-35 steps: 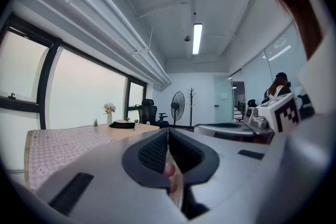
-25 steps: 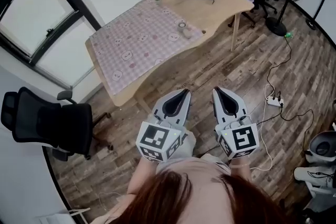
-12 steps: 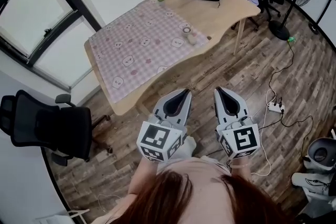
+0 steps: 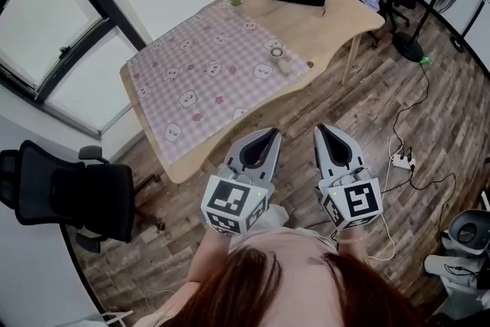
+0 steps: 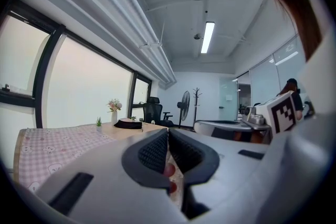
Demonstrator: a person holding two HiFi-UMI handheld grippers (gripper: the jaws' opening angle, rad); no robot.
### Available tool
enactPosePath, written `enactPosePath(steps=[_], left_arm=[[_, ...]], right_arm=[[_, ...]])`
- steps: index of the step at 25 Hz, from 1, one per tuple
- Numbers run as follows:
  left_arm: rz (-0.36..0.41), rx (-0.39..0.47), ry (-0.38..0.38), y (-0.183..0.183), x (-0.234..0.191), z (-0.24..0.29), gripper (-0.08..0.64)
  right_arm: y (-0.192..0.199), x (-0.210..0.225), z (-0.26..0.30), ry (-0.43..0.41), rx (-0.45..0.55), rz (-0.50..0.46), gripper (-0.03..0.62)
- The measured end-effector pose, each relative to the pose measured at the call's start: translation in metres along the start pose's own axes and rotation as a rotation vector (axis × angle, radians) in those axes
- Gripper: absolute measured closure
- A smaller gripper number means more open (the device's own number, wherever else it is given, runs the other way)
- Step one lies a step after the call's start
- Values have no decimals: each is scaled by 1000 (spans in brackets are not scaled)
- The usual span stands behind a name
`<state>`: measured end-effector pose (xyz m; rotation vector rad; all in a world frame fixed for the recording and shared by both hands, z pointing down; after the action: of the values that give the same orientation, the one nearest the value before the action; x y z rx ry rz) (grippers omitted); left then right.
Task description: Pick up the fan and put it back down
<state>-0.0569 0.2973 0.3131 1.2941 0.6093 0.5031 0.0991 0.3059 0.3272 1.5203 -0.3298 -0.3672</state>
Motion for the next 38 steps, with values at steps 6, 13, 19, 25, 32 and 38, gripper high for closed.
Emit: enactPosePath(steps=[6, 13, 19, 25, 32, 38], left_arm=[[22, 7, 6, -11, -28, 11, 545], [17, 13, 29, -20, -62, 25, 545], [29, -2, 35, -21, -86, 40, 545], [12, -6, 35, -20, -105, 47, 545], [-13, -3, 32, -20, -121, 52, 545], [-19, -9, 36, -20, -126, 60, 545]], right_arm=[[-8, 2, 35, 7, -9, -14, 592], [-15, 1, 70, 12, -18, -37, 592], [-18, 2, 97, 26, -29, -31, 592], [-18, 2, 117, 27, -42, -37, 592], [-18, 1, 134, 22, -58, -40, 592], [-13, 7, 142, 29, -80, -38, 592]])
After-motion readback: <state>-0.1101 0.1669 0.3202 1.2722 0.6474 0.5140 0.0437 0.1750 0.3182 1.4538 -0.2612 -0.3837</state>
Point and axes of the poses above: the fingertips, and each gripper's own axes: z forward along the fingers, x to its right, y out of its underside, the point moved 7 cm from there along -z, backward along the fingers, and after that the axes turned 2 degrees about -z, right-handed, at the moved point
